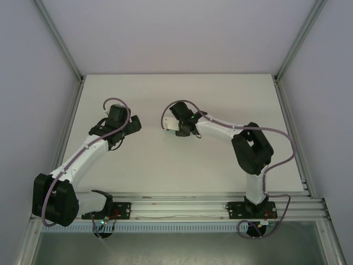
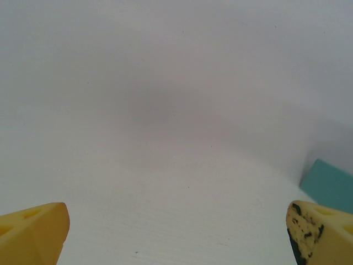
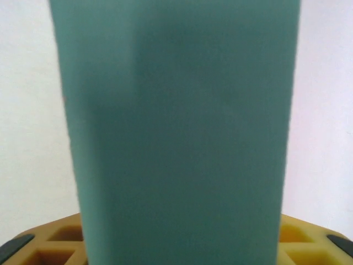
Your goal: Assemble paper box
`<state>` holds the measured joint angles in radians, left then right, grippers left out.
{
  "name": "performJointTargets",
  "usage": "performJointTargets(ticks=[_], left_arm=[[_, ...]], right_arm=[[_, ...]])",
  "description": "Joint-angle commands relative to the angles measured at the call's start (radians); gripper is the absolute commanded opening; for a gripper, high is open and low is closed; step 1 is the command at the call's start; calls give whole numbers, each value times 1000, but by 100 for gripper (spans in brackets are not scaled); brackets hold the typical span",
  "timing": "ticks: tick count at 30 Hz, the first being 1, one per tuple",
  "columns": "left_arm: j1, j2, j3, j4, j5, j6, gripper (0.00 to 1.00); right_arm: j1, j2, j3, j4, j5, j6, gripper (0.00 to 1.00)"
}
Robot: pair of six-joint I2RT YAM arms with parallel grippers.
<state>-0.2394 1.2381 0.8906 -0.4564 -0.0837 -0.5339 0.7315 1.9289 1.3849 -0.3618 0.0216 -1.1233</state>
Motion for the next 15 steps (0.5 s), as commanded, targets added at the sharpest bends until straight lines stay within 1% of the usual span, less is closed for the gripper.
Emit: performJointTargets(ticks=[1, 2, 4, 5, 6, 9, 12, 14, 15], left_arm=[[7, -3, -21, -5, -25, -14, 100], [7, 0, -25, 0, -20, -13, 100], [7, 6, -34, 12, -15, -12, 100], [8, 10, -37, 17, -11, -32, 100], [8, 16, -40, 26, -6, -41, 100], [8, 29, -44, 53, 16, -37, 100], [8, 47, -29, 51, 18, -28, 100], [8, 56, -20, 53, 19, -23, 100], [8, 60, -18, 57, 13, 0, 100]], right_arm=[[0, 1, -55, 166, 168, -86, 59], [3, 4, -68, 184, 183, -99, 64], [11, 0, -94, 195, 200, -103, 83], [15, -12, -106, 195, 197, -93, 89], [21, -29, -123, 189, 186, -81, 93], [33, -84, -154, 142, 156, -30, 100], [43, -139, -157, 45, 112, 39, 100], [45, -183, -153, -40, 55, 81, 100], [44, -209, -154, -80, 24, 100, 100]])
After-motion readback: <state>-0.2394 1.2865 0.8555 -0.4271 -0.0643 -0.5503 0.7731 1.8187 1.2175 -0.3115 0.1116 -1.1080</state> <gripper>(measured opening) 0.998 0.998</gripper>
